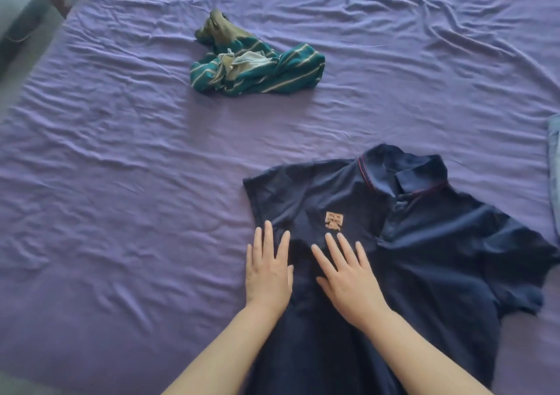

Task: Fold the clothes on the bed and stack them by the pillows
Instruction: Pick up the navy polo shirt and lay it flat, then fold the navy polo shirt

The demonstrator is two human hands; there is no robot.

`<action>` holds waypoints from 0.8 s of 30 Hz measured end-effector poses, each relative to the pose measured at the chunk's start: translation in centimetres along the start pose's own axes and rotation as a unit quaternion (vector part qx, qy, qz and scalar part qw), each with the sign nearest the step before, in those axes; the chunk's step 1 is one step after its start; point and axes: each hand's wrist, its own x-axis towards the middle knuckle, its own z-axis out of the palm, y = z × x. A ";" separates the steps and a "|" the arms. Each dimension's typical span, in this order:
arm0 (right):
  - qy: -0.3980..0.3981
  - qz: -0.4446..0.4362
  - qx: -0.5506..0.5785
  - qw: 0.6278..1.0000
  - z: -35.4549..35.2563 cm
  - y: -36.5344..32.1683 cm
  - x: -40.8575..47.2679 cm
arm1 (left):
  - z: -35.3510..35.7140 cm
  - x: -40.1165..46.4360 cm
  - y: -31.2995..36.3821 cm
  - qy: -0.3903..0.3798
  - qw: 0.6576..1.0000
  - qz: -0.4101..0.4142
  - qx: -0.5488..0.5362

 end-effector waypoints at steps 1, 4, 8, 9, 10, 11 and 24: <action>-0.003 0.004 0.003 1.000 0.4 -0.4 -1.6 | 0.5 -1.2 0.1 -0.006 1.000 -0.004 0.001; -0.009 0.016 0.016 1.000 1.4 -1.8 -5.7 | 2.1 -4.7 -0.1 -0.030 0.999 -0.007 0.020; -0.023 0.005 0.024 0.999 2.3 -3.5 -11.0 | 3.4 -9.4 -0.3 -0.027 0.999 -0.022 -0.012; -0.027 0.000 0.024 0.999 2.5 -3.8 -12.4 | 3.6 -10.5 -0.2 -0.026 0.998 -0.042 -0.032; -0.032 -0.004 0.025 0.999 2.8 -4.1 -13.7 | 3.7 -11.4 -0.1 -0.032 0.996 -0.066 -0.057; -0.034 -0.007 0.027 0.999 3.2 -4.2 -14.9 | 3.7 -12.2 -0.1 -0.043 0.992 -0.090 -0.082; 0.013 0.048 0.004 0.999 4.9 -2.4 -21.9 | 4.1 -15.5 -3.6 -0.011 0.989 -0.143 -0.043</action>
